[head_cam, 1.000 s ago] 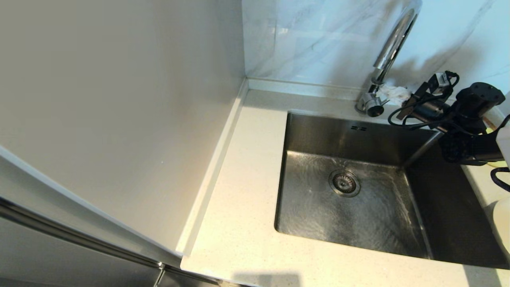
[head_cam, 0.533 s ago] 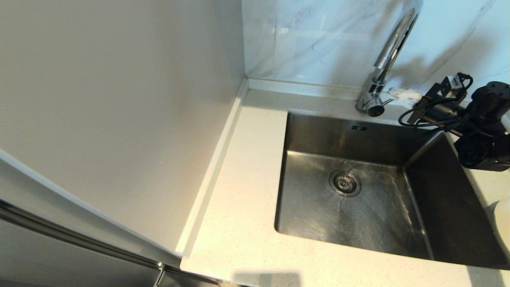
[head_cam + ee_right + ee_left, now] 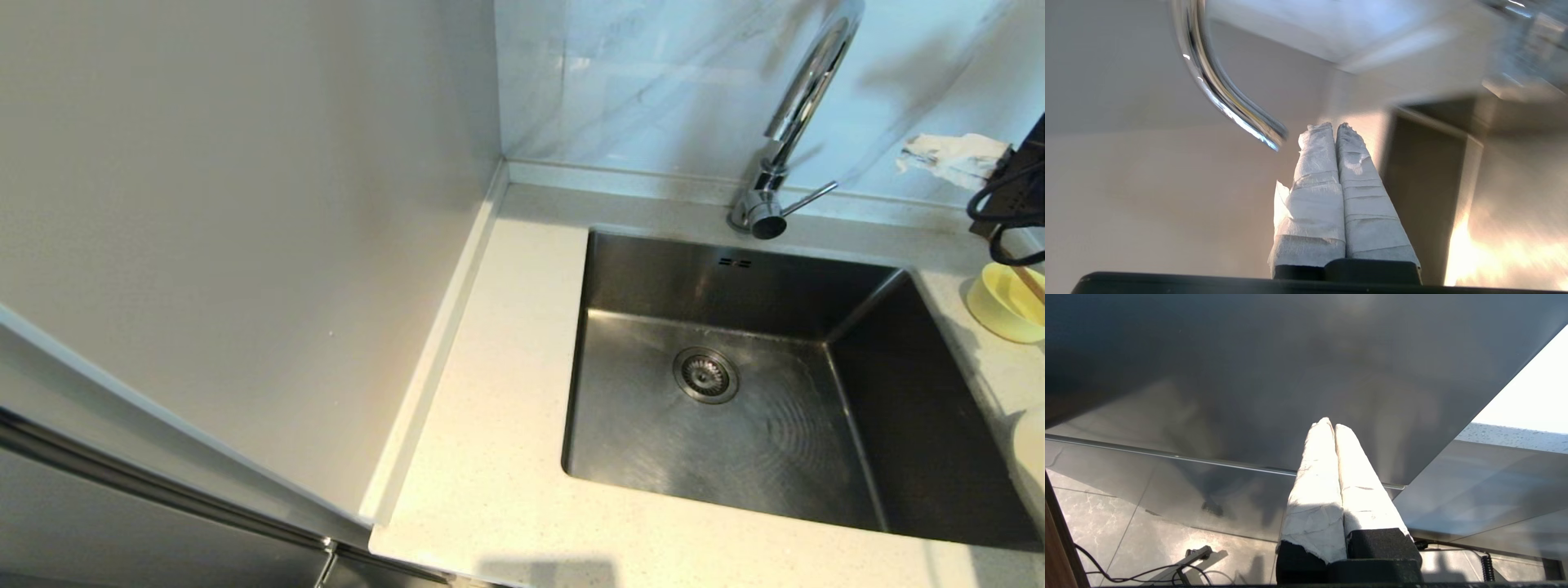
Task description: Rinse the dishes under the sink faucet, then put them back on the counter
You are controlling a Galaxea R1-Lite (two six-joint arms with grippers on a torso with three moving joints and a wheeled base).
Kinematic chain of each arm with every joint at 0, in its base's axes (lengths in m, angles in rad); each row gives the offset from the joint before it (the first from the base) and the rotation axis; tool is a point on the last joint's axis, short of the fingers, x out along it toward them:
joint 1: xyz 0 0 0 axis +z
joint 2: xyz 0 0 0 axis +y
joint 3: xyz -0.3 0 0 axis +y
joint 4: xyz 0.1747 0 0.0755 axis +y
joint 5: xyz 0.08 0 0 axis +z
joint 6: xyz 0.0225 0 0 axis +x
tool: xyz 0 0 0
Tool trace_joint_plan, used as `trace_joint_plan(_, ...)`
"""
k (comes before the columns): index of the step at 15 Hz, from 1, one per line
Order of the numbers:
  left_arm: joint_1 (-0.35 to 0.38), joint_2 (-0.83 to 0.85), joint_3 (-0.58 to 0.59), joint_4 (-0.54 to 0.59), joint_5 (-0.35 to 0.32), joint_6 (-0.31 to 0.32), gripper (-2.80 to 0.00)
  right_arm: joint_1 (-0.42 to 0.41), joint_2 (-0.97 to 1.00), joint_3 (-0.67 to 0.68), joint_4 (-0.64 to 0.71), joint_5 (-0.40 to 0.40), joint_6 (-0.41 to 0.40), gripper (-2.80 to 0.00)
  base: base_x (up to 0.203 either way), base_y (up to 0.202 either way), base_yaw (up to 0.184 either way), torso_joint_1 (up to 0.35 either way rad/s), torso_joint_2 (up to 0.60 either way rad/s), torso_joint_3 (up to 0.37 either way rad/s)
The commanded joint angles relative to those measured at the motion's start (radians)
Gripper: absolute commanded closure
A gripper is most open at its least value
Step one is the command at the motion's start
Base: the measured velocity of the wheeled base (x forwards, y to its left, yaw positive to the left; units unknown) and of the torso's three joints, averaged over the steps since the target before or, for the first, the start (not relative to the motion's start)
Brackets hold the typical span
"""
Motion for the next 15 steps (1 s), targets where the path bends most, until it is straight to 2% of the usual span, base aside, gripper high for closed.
trace_joint_plan(1,0.0,0.0,0.0,0.0,0.0,0.0,0.0,-0.018,-0.152,-0.014,0.534,-0.059,-0.181,0.0,0.0,0.0,0.0,0.0,0.0,0.0)
trace_joint_plan(2,0.0,0.0,0.0,0.0,0.0,0.0,0.0,-0.01,-0.181,-0.038,0.78,-0.201,-0.361,0.0,0.0,0.0,0.0,0.0,0.0,0.0)
trace_joint_plan(3,0.0,0.0,0.0,0.0,0.0,0.0,0.0,0.004,-0.199,-0.05,0.934,-0.405,-0.478,0.0,0.0,0.0,0.0,0.0,0.0,0.0)
trace_joint_plan(4,0.0,0.0,0.0,0.0,0.0,0.0,0.0,0.021,-0.222,-0.051,1.022,-0.7,-0.587,0.0,0.0,0.0,0.0,0.0,0.0,0.0)
trace_joint_plan(5,0.0,0.0,0.0,0.0,0.0,0.0,0.0,0.042,-0.264,-0.036,1.025,-0.943,-0.714,0.0,0.0,0.0,0.0,0.0,0.0,0.0)
trace_joint_plan(6,0.0,0.0,0.0,0.0,0.0,0.0,0.0,0.059,-0.339,0.001,0.965,-1.112,-0.848,0.0,0.0,0.0,0.0,0.0,0.0,0.0)
trace_joint_plan(7,0.0,0.0,0.0,0.0,0.0,0.0,0.0,0.073,-0.437,0.059,0.864,-1.199,-0.983,0.0,0.0,0.0,0.0,0.0,0.0,0.0)
trace_joint_plan(9,0.0,0.0,0.0,0.0,0.0,0.0,0.0,0.093,-0.64,0.284,0.611,-1.215,-1.21,0.0,0.0,0.0,0.0,0.0,0.0,0.0)
trace_joint_plan(10,0.0,0.0,0.0,0.0,0.0,0.0,0.0,0.102,-0.733,0.391,0.528,-1.214,-1.276,0.0,0.0,0.0,0.0,0.0,0.0,0.0)
trace_joint_plan(12,0.0,0.0,0.0,0.0,0.0,0.0,0.0,0.121,-0.928,0.578,0.419,-1.205,-1.361,0.0,0.0,0.0,0.0,0.0,0.0,0.0)
trace_joint_plan(15,0.0,0.0,0.0,0.0,0.0,0.0,0.0,0.185,-1.196,0.804,0.369,-1.187,-1.399,0.0,0.0,0.0,0.0,0.0,0.0,0.0)
